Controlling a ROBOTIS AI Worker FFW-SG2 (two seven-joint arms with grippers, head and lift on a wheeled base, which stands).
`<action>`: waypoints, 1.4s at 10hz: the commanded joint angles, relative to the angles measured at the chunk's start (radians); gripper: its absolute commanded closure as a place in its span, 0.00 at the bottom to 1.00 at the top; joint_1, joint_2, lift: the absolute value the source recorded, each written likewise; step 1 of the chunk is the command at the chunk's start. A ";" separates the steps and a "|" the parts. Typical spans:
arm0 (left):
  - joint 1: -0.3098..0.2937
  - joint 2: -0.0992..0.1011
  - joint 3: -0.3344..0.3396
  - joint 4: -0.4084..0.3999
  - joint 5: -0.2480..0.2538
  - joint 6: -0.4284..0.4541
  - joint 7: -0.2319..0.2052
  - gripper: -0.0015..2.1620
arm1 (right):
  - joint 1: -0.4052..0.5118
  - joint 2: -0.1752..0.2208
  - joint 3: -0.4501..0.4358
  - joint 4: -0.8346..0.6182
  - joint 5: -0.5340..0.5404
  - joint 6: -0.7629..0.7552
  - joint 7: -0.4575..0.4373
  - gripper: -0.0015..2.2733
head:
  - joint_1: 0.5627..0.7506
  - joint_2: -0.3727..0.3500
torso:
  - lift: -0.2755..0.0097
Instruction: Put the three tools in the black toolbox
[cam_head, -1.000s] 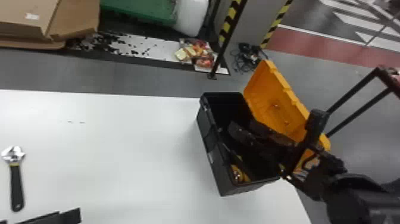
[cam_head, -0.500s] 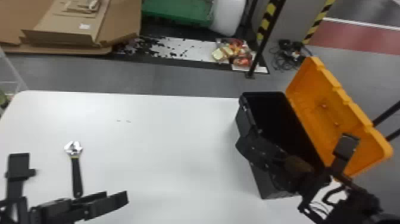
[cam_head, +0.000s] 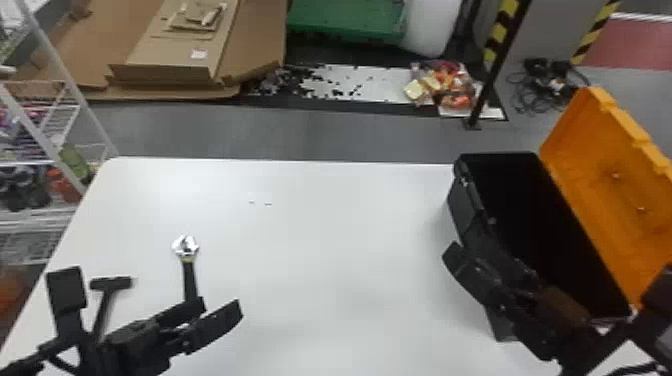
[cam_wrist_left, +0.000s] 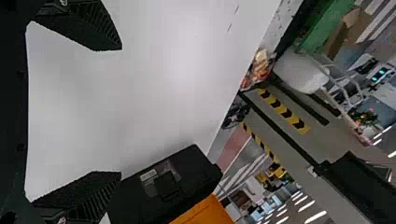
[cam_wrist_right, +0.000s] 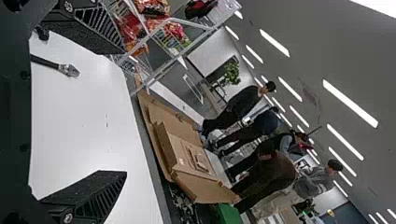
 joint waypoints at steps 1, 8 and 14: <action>0.028 -0.005 0.061 0.041 0.007 -0.045 -0.005 0.03 | 0.006 0.010 0.010 -0.002 0.014 -0.006 0.000 0.04 | 0.70 0.52 | 0.77; -0.076 -0.021 0.317 -0.010 0.124 0.458 0.142 0.04 | -0.002 -0.010 0.046 0.009 0.034 -0.012 0.001 0.04 | 0.70 0.83 | 0.77; -0.513 -0.005 0.310 -0.041 -0.111 0.683 0.256 0.04 | -0.013 -0.061 0.017 0.064 -0.032 -0.058 0.020 0.04 | 0.70 0.83 | 0.77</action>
